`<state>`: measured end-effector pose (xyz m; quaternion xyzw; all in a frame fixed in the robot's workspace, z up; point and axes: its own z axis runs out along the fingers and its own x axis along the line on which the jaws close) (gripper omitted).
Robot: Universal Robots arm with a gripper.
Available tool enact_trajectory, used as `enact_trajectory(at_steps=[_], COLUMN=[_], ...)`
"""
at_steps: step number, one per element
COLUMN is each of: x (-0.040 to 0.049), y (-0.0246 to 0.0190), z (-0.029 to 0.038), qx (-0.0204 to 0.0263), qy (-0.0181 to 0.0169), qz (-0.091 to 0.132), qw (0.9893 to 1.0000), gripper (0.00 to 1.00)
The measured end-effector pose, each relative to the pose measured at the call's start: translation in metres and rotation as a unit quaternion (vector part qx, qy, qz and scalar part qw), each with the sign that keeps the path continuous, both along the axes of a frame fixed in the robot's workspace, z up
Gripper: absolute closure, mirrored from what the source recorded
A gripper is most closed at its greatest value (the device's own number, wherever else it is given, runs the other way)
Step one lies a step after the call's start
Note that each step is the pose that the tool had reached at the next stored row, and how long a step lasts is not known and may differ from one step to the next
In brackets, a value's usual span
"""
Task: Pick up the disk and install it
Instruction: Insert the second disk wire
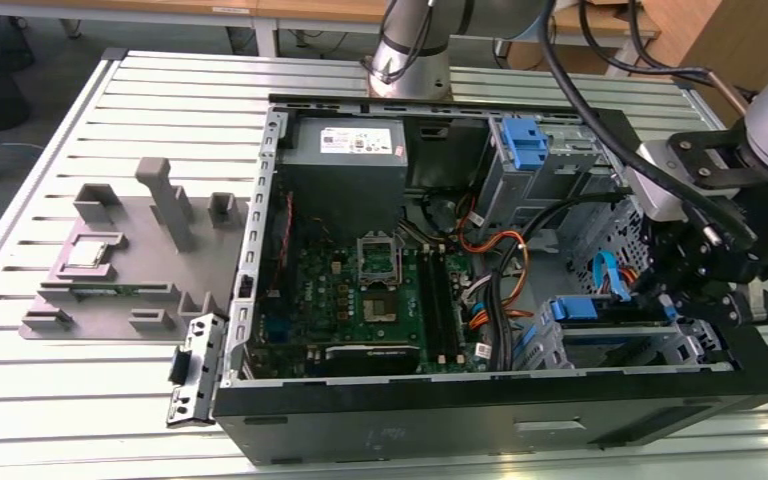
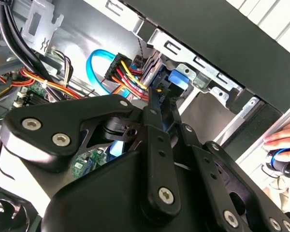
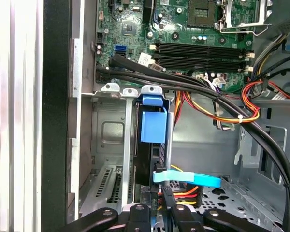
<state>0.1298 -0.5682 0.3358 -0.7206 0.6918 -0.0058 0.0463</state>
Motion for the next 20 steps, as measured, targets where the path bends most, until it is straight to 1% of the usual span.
enact_trajectory(at_steps=[5, 10, 20], x=[0.0045, 0.0047, 0.0043], y=[0.0024, 0.0039, 0.0044], z=[-0.0006, -0.002, -0.0053], qx=[-0.0002, 0.0, -0.0005], qy=[0.0003, 0.0003, 0.0003], qz=[0.0, 0.0, 0.0], qw=[1.0, 1.0, 1.0], gripper=[0.76, 0.76, 0.76])
